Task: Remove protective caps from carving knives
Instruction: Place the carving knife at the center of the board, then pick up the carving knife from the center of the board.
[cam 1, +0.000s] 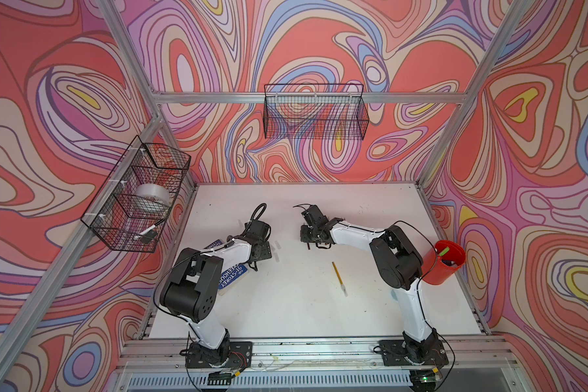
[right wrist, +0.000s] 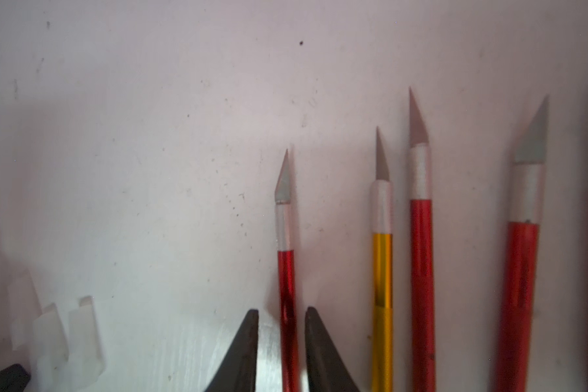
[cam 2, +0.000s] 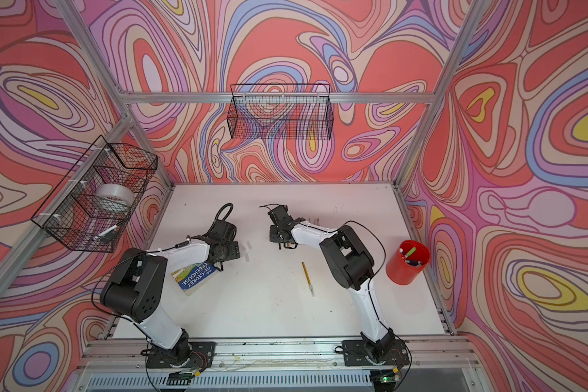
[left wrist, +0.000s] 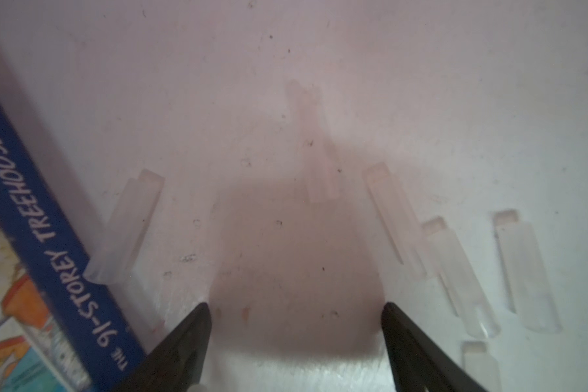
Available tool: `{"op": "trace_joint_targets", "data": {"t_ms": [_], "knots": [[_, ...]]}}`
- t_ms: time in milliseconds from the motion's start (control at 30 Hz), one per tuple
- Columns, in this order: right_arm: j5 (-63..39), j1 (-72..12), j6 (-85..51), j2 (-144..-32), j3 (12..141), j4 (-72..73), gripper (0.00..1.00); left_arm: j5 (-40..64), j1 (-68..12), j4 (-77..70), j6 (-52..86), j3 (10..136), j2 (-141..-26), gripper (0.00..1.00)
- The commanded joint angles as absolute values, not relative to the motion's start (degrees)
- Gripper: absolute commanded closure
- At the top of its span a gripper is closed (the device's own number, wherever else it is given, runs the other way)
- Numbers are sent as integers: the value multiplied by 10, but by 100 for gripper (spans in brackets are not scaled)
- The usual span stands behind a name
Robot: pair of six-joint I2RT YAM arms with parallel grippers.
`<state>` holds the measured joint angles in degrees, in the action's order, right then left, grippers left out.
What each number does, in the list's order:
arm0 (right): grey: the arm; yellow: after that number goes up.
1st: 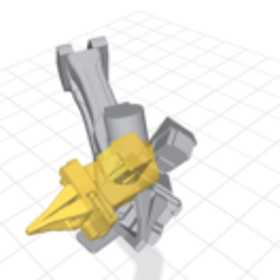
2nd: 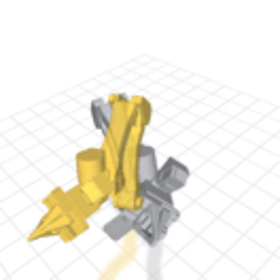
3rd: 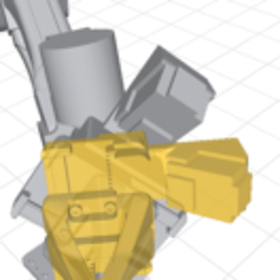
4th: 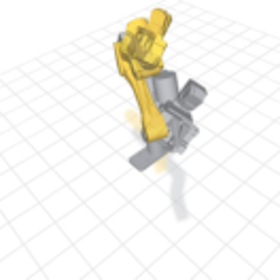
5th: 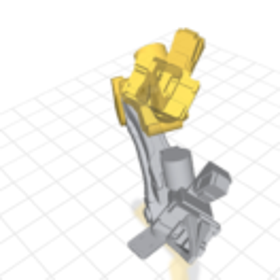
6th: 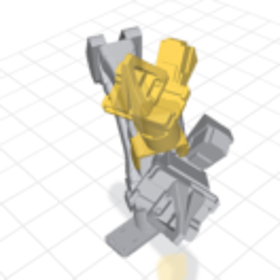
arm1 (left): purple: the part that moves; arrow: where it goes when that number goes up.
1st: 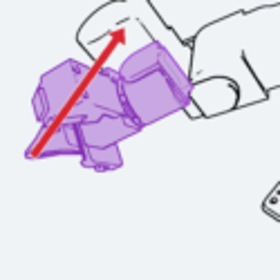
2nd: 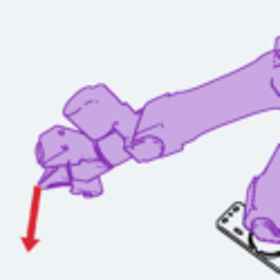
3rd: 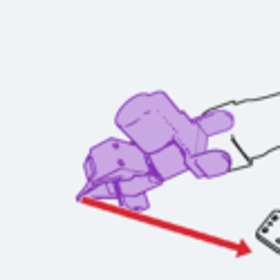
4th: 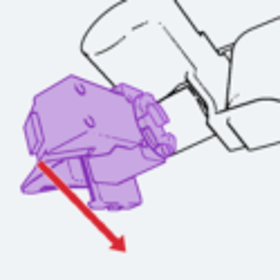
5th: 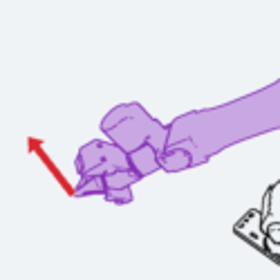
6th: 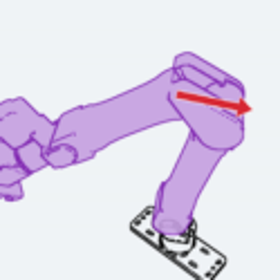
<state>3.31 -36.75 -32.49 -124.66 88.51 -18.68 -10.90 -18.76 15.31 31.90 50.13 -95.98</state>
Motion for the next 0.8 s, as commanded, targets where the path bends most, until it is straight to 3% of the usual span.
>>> {"op": "trace_joint_targets", "data": {"t_ms": [0,367,467,600,767], "knots": [[21,-365,-321,-1218,878,-174,72,-86,-188,156,335,495,-930,18],[27,-376,-297,-1151,851,-177,72,3,-181,156,367,530,-869,18],[-30,-389,-286,-1097,792,-126,74,87,-143,119,401,525,-856,18],[-145,-412,-287,-1022,695,-26,86,163,-94,72,459,497,-844,19],[-163,-504,-289,-1037,705,2,82,180,-86,54,497,474,-834,19]]}}
